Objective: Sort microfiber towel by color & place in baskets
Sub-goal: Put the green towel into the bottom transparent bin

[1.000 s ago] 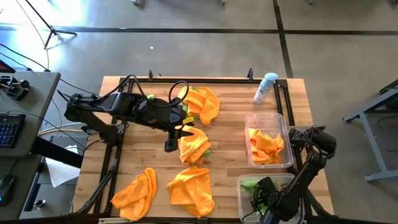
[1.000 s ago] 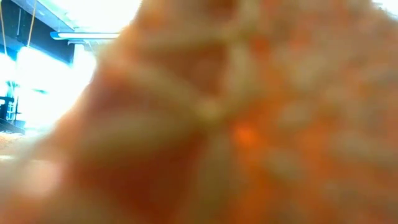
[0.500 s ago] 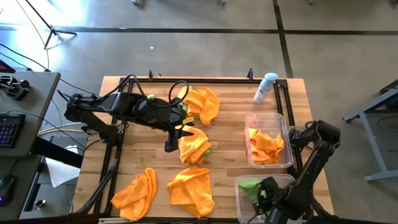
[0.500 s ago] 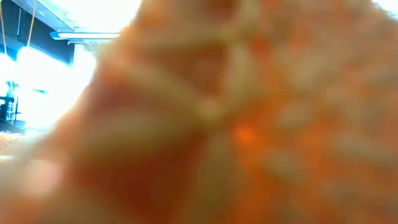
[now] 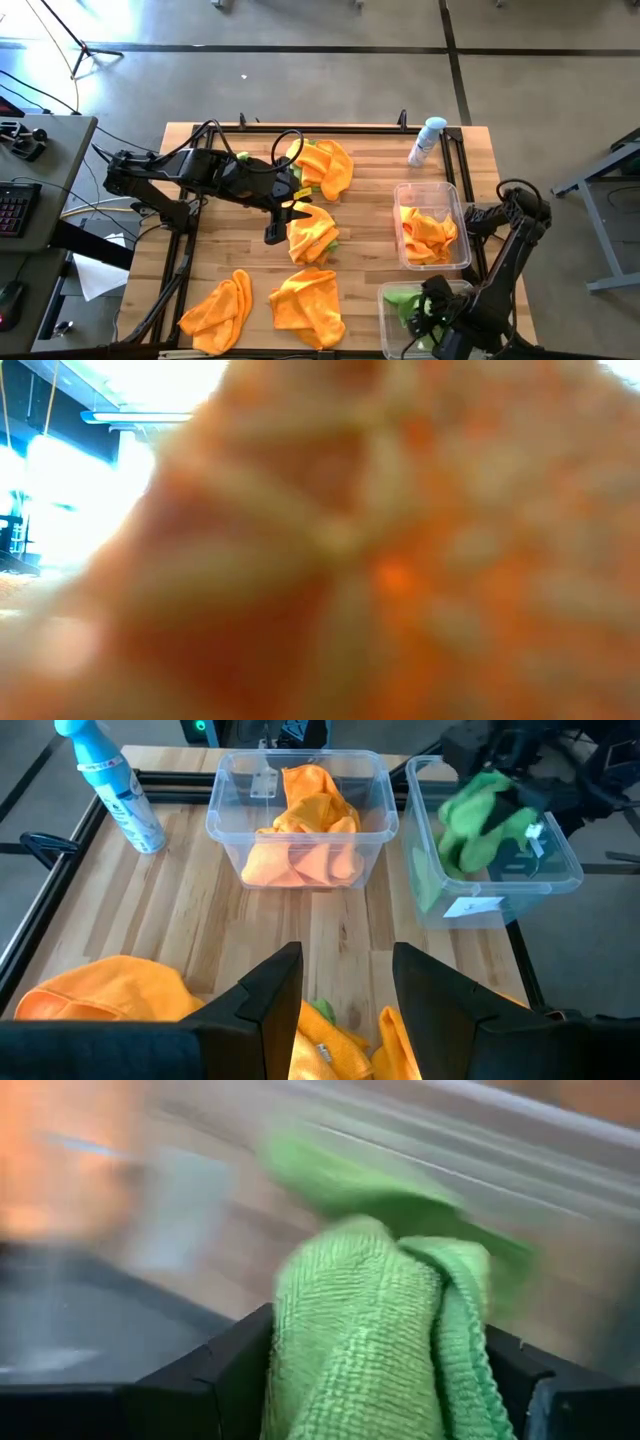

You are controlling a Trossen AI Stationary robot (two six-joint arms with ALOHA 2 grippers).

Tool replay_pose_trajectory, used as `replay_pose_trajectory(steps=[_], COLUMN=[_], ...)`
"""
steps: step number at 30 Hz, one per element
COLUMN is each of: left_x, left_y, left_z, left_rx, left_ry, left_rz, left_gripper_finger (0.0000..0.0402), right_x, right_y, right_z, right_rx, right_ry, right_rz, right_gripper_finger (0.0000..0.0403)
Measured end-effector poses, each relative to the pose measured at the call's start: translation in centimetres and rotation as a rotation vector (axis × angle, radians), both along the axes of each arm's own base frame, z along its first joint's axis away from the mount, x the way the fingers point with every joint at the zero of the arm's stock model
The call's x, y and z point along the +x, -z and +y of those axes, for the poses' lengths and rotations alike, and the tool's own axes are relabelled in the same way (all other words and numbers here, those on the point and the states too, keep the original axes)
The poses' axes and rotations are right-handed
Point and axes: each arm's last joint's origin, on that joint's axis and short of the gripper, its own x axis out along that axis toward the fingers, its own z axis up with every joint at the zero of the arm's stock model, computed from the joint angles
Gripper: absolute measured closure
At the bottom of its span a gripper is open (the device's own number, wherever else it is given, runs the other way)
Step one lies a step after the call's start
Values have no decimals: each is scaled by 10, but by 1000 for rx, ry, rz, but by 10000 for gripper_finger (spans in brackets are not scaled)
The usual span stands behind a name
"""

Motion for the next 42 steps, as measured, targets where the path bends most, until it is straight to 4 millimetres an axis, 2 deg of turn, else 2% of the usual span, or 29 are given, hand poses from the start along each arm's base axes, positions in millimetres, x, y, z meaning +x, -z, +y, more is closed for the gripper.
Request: replay_pose_trajectory(steps=[2,3,6,7,8,11,12,15,16,19,20,24,25,28,29,30,32,33,34,37,38,39,41,42], left_x=[-1,-1,-3,-3,-3,-3,-3,-3,-3,-3,-3,-4,-4,-4,-4,-4,-4,-4,-4,-4,-4,-4,-4,-4], left_y=[1,1,3,4,4,4,4,4,4,4,4,5,5,5,5,5,5,6,6,6,6,6,6,6], left_z=[0,0,0,0,0,0,0,0,0,0,0,0,0,0,1,1,1,1,1,1,1,1,1,1], left_rx=[-3,-8,-5,-4,-3,-9,-9,-9,-9,-8,-9,-8,-7,-7,-6,-6,-5,-5,-5,1,1,1,2,1], left_ry=[6,5,3,3,3,-2,-2,-2,-2,-2,-2,-2,-2,-2,-2,-2,-2,-2,-2,3,3,3,3,3], left_rz=[11,18,45,50,55,55,55,57,58,58,59,63,63,65,66,68,72,74,73,74,74,74,74,74], left_gripper_finger=[257,257,257,257,257,257,257,257,257,257,257,257,257,257,257,257,257,257,257,257,257,257,257,257], right_x=[3,3,-5,-7,-7,-3,-1,-5,-5,-1,-1,-8,-7,-4,-4,-5,-10,-12,-10,0,2,2,-5,-6], right_y=[-1,0,4,6,6,4,4,8,10,8,7,13,14,11,9,9,16,19,22,16,12,11,19,24], right_z=[3,3,-2,-3,-2,3,2,-7,-6,0,0,-7,-5,7,8,6,-1,-1,2,15,16,13,5,5], right_rx=[1,19,122,126,120,54,57,85,78,-13,-25,26,19,-92,-112,-93,-12,6,14,-36,-35,0,46,34], right_ry=[-15,-21,10,29,32,-20,-14,34,34,-16,-21,35,26,-57,-60,-47,19,36,39,-44,-58,-41,38,58], right_rz=[-66,-27,275,328,308,77,90,335,320,35,9,347,307,-93,-149,-79,271,365,347,-94,-155,-74,249,288], right_gripper_finger=[158,158,158,158,158,158,158,162,164,166,167,171,173,176,176,178,186,191,196,206,208,212,223,229])
